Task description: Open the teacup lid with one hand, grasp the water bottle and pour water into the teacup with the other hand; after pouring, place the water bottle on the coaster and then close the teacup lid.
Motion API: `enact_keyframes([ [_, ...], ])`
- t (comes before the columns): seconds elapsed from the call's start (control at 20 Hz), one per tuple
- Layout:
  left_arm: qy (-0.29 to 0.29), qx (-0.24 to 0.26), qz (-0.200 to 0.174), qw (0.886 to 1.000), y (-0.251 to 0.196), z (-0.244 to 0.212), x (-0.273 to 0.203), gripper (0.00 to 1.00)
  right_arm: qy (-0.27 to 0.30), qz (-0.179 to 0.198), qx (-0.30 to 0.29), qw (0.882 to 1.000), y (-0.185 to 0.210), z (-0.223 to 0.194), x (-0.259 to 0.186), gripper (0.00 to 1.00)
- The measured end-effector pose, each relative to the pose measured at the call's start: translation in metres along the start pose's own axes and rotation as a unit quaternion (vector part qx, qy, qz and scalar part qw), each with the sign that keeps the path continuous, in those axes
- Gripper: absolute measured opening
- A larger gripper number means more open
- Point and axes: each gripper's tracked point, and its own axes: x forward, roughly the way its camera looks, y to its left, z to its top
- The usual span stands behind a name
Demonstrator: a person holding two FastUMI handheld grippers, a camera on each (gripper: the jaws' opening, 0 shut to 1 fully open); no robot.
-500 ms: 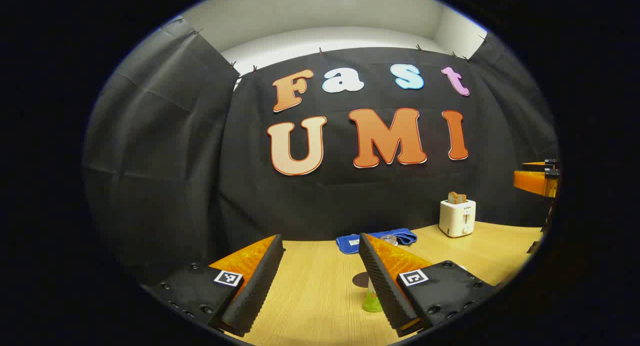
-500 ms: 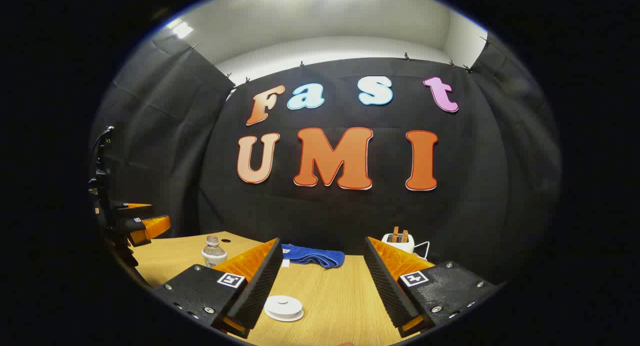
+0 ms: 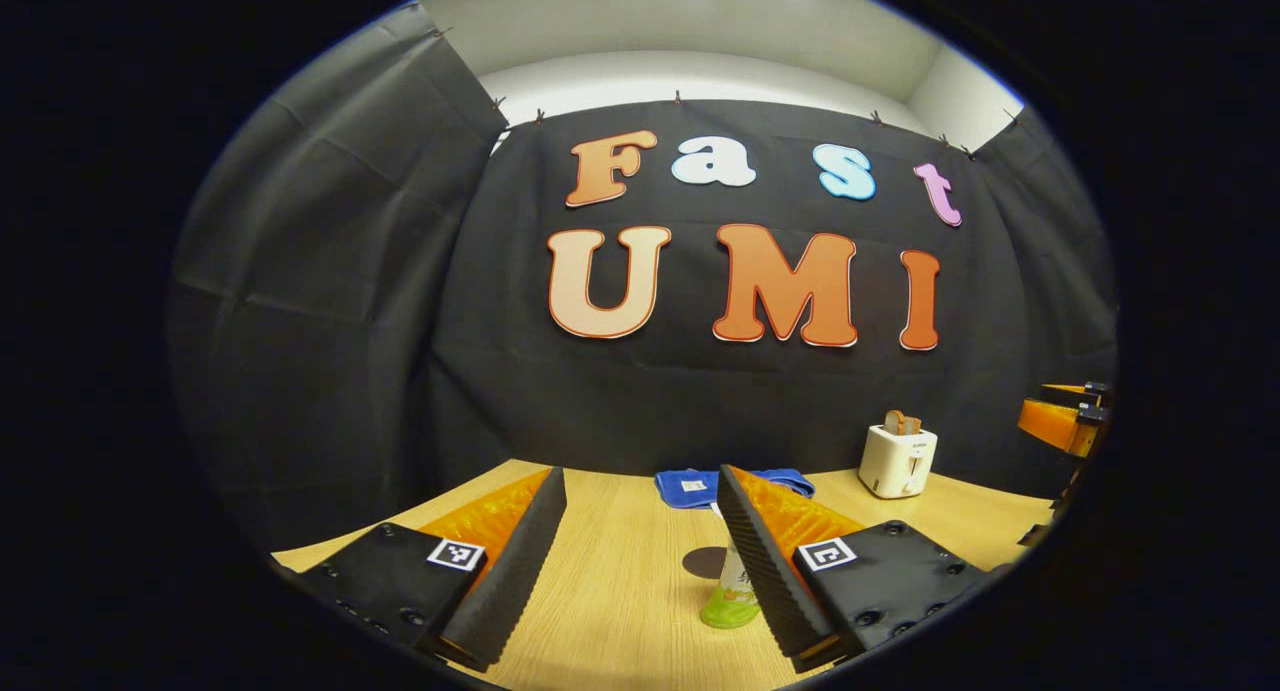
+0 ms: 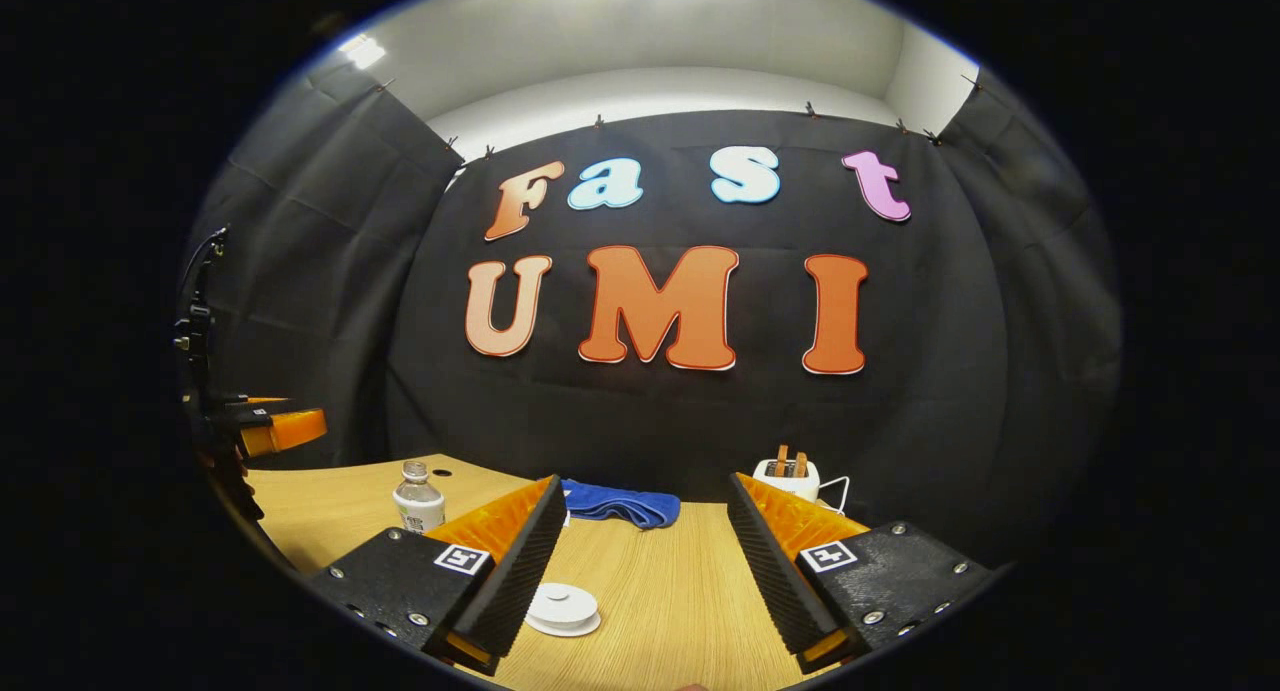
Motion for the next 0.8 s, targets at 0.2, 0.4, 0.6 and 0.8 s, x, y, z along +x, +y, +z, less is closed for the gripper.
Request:
enact_keyframes([
  [0.2, -0.001, 0.018, 0.007, 1.000, 0.001, -0.002, 0.003, 0.98, 0.004, 0.003, 0.014, 1.000, 0.003, -0.006, 0.006, 1.00],
  [0.4, -0.005, 0.035, 0.003, 0.999, -0.009, -0.005, 0.000, 0.99, 0.026, 0.021, 0.027, 0.999, 0.014, -0.017, 0.013, 0.97],
  [0.6, -0.008, 0.054, -0.015, 0.998, -0.026, -0.008, 0.003, 0.97, 0.031, 0.037, 0.020, 0.999, 0.032, -0.029, 0.023, 0.97],
  [0.8, 0.008, 0.051, -0.040, 0.998, -0.046, -0.024, 0.006, 0.98, 0.068, 0.070, 0.027, 0.995, 0.060, -0.060, 0.031, 0.97],
])
